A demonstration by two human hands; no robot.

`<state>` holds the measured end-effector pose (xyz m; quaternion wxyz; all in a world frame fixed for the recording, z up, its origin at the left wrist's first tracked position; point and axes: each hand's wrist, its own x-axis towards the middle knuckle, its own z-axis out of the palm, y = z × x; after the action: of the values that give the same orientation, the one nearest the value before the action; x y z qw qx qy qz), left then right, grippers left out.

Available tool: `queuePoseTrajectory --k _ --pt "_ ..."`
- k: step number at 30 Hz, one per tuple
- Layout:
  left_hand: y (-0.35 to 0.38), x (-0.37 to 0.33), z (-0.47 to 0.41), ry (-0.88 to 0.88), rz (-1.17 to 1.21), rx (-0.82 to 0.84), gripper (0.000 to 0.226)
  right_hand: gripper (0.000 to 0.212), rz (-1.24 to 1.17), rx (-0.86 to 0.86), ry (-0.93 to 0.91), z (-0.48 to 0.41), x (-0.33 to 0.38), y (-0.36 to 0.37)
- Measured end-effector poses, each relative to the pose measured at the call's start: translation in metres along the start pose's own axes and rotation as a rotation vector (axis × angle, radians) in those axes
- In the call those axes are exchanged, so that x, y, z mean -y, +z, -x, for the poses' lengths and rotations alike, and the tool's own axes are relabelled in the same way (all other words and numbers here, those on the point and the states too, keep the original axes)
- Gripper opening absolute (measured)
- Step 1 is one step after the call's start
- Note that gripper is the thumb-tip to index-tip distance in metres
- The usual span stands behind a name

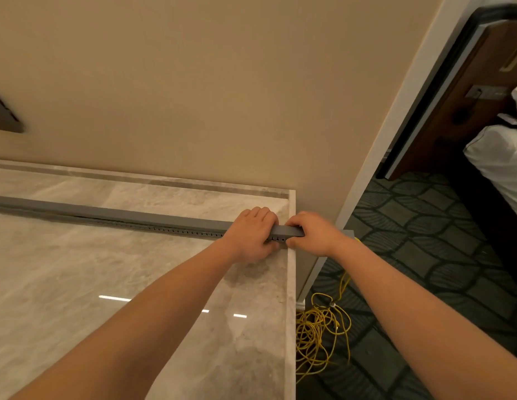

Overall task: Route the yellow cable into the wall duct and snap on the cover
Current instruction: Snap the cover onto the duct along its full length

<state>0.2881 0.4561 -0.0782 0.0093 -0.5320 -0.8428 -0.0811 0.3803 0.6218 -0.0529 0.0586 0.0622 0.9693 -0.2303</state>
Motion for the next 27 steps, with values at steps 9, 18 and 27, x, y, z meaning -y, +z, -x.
queuePoseTrajectory --k 9,18,27 --pt "-0.014 0.022 0.035 -0.174 -0.11 0.077 0.04 0.031 0.307 -0.054 0.08 0.004 0.02 0.012" --pt "-0.046 0.129 0.121 -0.383 -0.107 0.072 0.042 0.048 0.175 -0.031 -0.066 -0.054 0.146 0.044" --pt "-0.067 0.268 0.2 -0.345 -0.095 0.042 0.039 0.027 0.139 -0.014 -0.009 -0.13 0.261 0.105"
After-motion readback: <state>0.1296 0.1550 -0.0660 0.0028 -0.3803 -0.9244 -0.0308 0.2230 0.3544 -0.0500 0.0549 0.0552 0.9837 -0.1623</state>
